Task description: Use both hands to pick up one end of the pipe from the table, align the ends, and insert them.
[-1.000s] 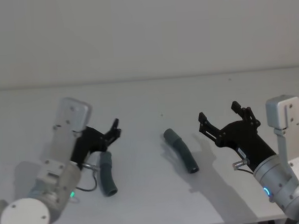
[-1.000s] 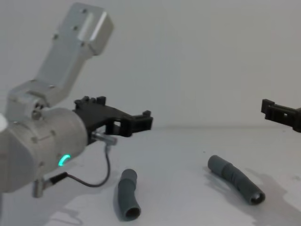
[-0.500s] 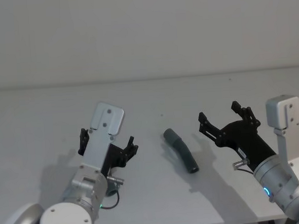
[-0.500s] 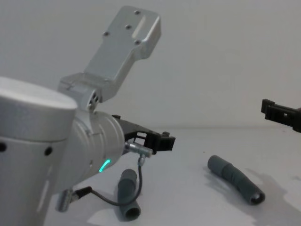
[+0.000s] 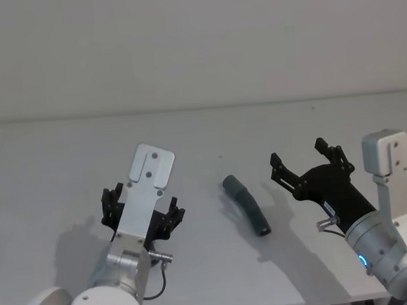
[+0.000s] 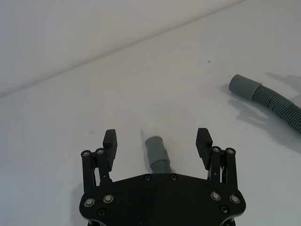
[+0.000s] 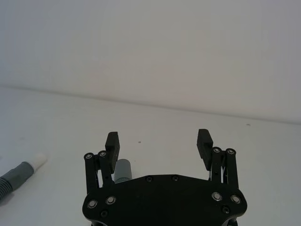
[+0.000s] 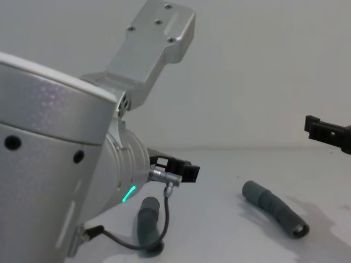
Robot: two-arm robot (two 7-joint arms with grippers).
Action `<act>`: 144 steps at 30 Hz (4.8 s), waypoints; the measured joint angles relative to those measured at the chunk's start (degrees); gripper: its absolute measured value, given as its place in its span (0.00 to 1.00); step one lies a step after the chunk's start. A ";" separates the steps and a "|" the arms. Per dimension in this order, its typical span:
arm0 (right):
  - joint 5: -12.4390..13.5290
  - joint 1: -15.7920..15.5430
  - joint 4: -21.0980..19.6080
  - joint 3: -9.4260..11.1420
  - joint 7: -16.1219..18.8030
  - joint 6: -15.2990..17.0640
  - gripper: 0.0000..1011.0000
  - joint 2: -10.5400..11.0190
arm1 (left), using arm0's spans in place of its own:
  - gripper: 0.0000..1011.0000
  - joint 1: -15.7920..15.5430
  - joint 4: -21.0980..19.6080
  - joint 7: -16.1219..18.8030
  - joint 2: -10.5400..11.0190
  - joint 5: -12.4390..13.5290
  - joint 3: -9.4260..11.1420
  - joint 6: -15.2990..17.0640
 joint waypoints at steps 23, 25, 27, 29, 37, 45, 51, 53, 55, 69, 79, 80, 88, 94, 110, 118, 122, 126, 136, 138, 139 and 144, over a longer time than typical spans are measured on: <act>0.00 0.00 0.00 0.00 0.00 0.00 0.99 0.00 | 0.99 5.65 3.26 1.27 -4.36 -3.47 -4.75 -8.05; 0.00 0.00 0.00 0.00 0.00 0.00 0.99 0.00 | 0.99 5.64 3.65 1.05 -4.55 -3.77 -5.16 -8.27; 0.00 0.00 0.00 0.00 0.00 0.00 0.99 0.00 | 0.99 5.52 3.95 0.81 -4.71 -3.99 -5.56 -8.32; 0.00 0.00 0.00 0.00 0.00 0.00 0.99 0.00 | 0.99 5.36 4.15 0.64 -4.82 -4.13 -5.87 -8.31; 0.00 0.00 0.00 0.00 0.00 0.00 0.99 0.00 | 0.99 4.05 4.70 -0.30 -5.38 -4.90 -7.29 -6.01; 0.00 0.00 0.00 0.00 0.00 0.00 0.99 0.00 | 0.99 2.29 5.31 -1.35 -6.00 -5.74 -8.53 -2.34; 0.00 0.00 0.00 0.00 0.00 0.00 0.99 0.00 | 0.99 1.01 6.35 -2.16 -6.75 -6.44 -9.21 0.05; 0.00 0.00 0.00 0.00 0.00 0.00 0.99 0.00 | 0.99 0.60 6.91 -2.47 -7.07 -6.68 -9.42 0.64; 0.00 0.00 0.00 0.00 0.00 0.00 0.99 0.00 | 0.99 0.25 7.46 -2.74 -7.35 -6.87 -9.60 0.95; 0.00 0.00 0.00 0.00 0.00 0.00 0.99 0.00 | 0.99 -1.81 11.81 -4.85 -8.71 -7.67 -10.30 0.17; 0.00 0.00 0.00 0.00 0.00 0.00 0.99 0.00 | 0.99 -2.51 13.58 -5.67 -9.15 -7.63 -10.39 -0.07; 0.00 0.00 0.00 0.00 0.00 0.00 0.99 0.00 | 0.99 -2.55 13.67 -5.73 -9.19 -7.60 -10.39 -0.07; 0.00 0.00 0.00 0.00 0.00 0.00 0.99 0.00 | 0.99 -2.92 14.78 -6.05 -9.70 -7.27 -10.32 0.14; 0.00 0.00 0.00 0.00 0.00 0.00 0.99 0.00 | 0.99 -3.35 15.84 -6.27 -10.20 -6.98 -10.26 0.16; 0.00 0.00 0.00 0.00 0.00 0.00 0.99 0.00 | 0.74 -4.29 17.80 -6.78 -10.92 -6.02 -10.03 -0.48; 0.00 0.00 0.00 0.00 0.00 0.00 0.99 0.00 | 0.55 -4.51 18.26 -7.04 -11.15 -5.63 -10.00 -0.75; 0.00 0.00 0.00 0.00 0.00 0.00 0.99 0.00 | 0.44 -4.62 18.41 -7.09 -11.32 -5.40 -10.06 -0.73; 0.00 0.00 0.00 0.00 0.00 0.00 0.99 0.00 | 0.38 -4.71 18.46 -7.13 -11.43 -5.27 -10.10 -0.49; 0.00 0.00 0.00 0.00 0.00 0.00 0.99 0.00 | 0.35 -5.04 18.47 -7.64 -11.64 -4.90 -10.27 0.71; 0.00 0.00 0.00 0.00 0.00 0.00 0.99 0.00 | 0.35 -5.13 18.47 -7.83 -11.63 -4.83 -10.28 0.81; 0.00 0.00 0.00 0.00 0.00 0.00 0.99 0.00 | 0.35 -5.19 18.47 -8.00 -11.58 -4.79 -10.29 0.83; 0.00 0.00 0.00 0.00 0.00 0.00 0.99 0.00 | 0.35 -5.79 18.48 -9.02 -11.00 -4.50 -10.06 0.44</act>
